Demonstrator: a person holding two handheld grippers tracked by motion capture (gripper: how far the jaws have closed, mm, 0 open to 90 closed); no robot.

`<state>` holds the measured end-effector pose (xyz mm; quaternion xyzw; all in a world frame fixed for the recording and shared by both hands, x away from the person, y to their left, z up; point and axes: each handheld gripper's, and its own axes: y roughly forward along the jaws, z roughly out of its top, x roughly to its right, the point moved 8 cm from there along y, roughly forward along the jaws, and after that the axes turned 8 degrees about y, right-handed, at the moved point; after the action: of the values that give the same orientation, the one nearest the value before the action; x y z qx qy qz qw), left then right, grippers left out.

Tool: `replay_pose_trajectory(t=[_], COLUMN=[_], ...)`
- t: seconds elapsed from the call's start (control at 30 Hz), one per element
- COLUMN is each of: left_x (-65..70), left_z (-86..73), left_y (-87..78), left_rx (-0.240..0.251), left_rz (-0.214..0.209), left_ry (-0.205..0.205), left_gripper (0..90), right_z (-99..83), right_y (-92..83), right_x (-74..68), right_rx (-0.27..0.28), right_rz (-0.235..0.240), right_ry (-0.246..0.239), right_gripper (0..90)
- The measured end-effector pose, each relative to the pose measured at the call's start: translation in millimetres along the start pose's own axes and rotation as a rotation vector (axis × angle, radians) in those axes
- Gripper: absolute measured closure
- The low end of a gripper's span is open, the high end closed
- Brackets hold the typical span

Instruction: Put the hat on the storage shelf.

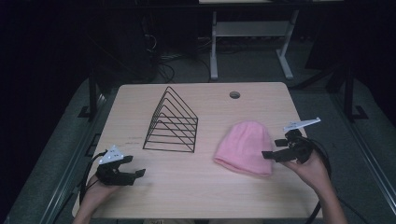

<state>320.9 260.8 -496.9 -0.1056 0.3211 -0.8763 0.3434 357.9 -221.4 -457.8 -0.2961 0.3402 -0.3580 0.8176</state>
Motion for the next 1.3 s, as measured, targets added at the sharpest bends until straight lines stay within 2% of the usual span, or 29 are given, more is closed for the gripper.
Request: replay_pose_trajectory(t=[0.17, 0.33, 0.4, 0.53, 0.73, 1.03, 1.07, 1.2, 1.3], left_x=[0.0, 0.7, -1.0, -1.3, -1.4, -4.2, -4.6, -5.6, -6.0], left_z=[0.4, 4.0, 2.8, 2.2, 3.8, 1.9, 0.6, 0.2, -0.6], left_y=[-0.4, -0.1, 1.7, 2.5, 3.6, 4.7, 5.4, 6.4, 7.6], left_rx=[-0.003, 0.013, 0.006, 0.008, 0.014, 0.012, 0.003, 0.007, -0.001], left_rz=[-0.002, -0.014, -0.012, -0.019, -0.029, -0.034, -0.037, -0.037, -0.043], left_ry=[0.005, -0.004, 0.005, -0.011, -0.011, -0.013, -0.011, -0.02, -0.018], left_gripper=[20.9, 20.9, 20.8, 20.8, 20.8, 20.8, 20.9, 20.9, 20.9], right_z=[8.7, 19.5, 24.4, 34.9, 47.8, 60.9, 62.4, 63.8, 67.5], right_y=[6.9, 12.4, 15.9, 24.5, 39.3, 50.0, 55.4, 64.8, 68.4], right_x=[4.5, 9.3, 13.1, 20.7, 32.9, 49.3, 53.9, 63.8, 67.6], right_rx=[-0.017, -0.024, -0.04, -0.05, -0.077, -0.114, -0.115, -0.143, -0.148], right_rz=[0.005, 0.015, 0.012, 0.018, 0.009, -0.02, -0.01, -0.039, -0.04], right_ry=[0.005, 0.0, 0.006, 0.025, 0.033, 0.071, 0.093, 0.112, 0.124], right_gripper=[16.5, 18.2, 18.3, 19.4, 21.7, 24.0, 24.8, 24.9, 26.0])
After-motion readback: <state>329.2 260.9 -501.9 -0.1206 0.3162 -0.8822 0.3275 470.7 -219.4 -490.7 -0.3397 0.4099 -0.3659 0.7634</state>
